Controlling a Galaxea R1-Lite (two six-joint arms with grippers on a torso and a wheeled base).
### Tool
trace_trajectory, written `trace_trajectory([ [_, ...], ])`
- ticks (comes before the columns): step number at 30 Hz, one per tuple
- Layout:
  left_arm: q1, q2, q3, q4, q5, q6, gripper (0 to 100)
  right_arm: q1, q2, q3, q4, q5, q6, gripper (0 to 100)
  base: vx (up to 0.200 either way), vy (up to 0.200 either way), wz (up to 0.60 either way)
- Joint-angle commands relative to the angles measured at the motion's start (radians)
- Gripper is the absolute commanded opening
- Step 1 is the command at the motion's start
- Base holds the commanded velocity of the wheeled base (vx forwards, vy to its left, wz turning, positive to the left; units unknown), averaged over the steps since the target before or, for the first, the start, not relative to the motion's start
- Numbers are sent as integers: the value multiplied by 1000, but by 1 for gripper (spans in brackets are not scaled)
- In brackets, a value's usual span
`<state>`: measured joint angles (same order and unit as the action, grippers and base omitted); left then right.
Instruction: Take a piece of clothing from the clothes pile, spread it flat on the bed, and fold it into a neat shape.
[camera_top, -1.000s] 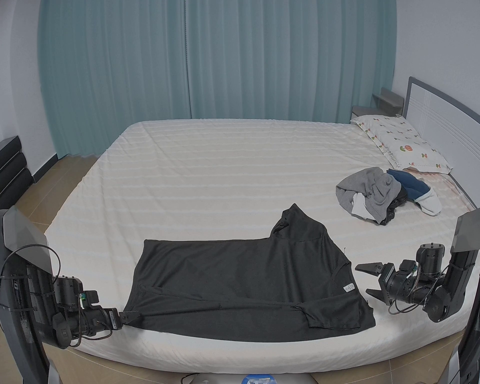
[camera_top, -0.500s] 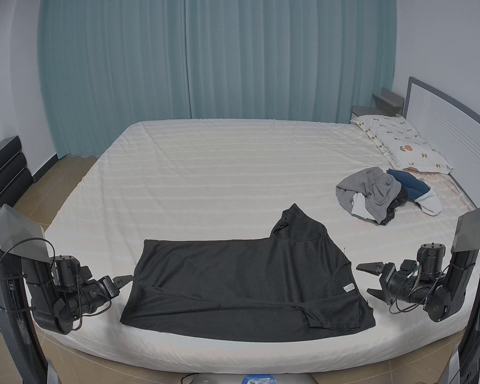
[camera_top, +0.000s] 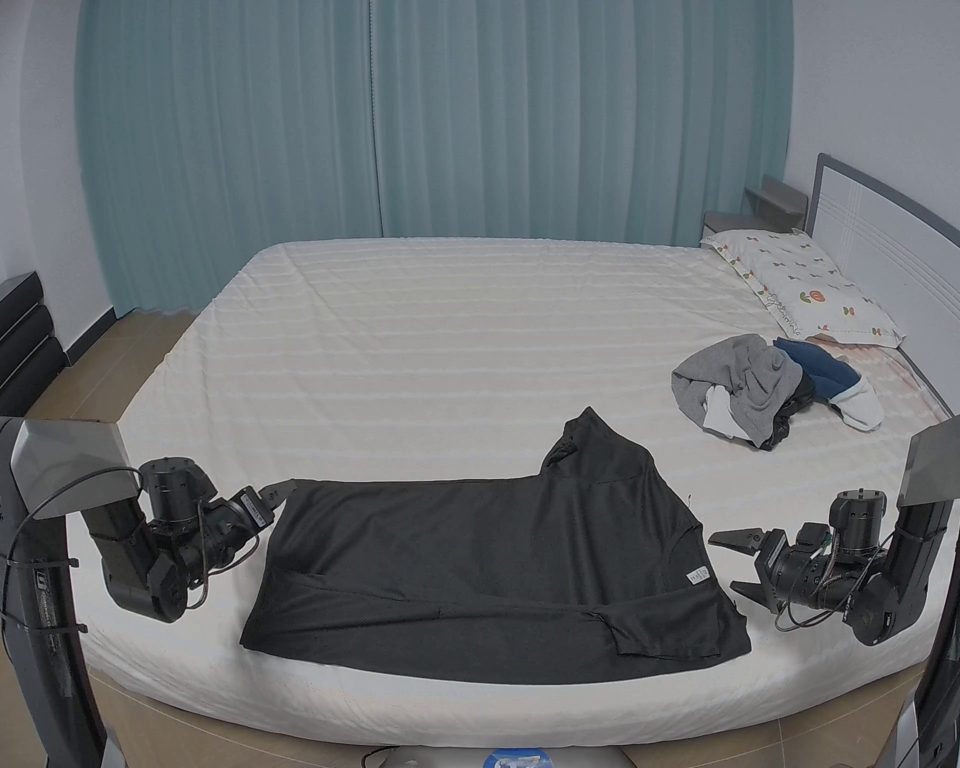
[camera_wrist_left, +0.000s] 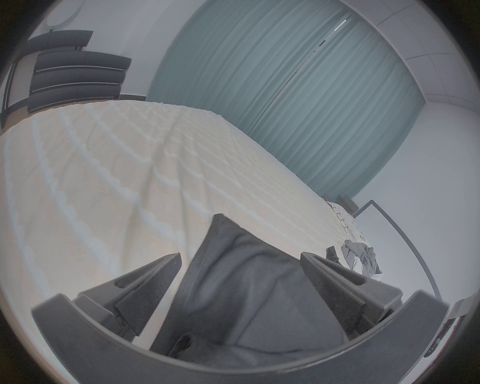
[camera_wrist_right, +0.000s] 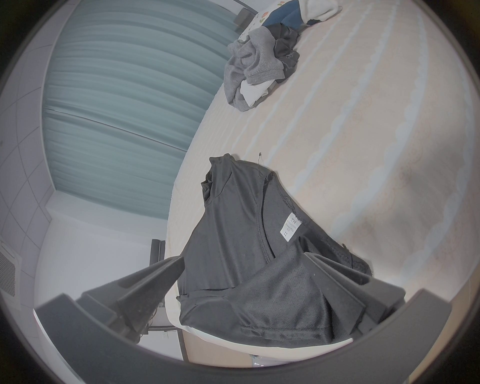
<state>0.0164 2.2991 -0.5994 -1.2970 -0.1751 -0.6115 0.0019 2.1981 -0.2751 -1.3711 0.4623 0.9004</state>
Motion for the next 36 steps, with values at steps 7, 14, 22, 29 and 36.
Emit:
trace_trajectory([
  [7,-49,230,-568,378,137,-16,100,3,35,-4,0,-2,-2,100,0,0,0],
  [14,-50,332,-735,449,184,-25,100,18,38,-9,0,-4,-2,100,0,0,0],
  [22,-49,338,-749,463,189,-40,100,36,43,-9,0,-4,-2,100,0,0,0],
  [29,-58,327,-744,461,189,-77,100,41,46,-10,0,-5,-2,100,0,0,0],
  [36,-62,333,-738,464,190,-76,0,41,45,-12,0,-7,-2,100,0,0,0],
])
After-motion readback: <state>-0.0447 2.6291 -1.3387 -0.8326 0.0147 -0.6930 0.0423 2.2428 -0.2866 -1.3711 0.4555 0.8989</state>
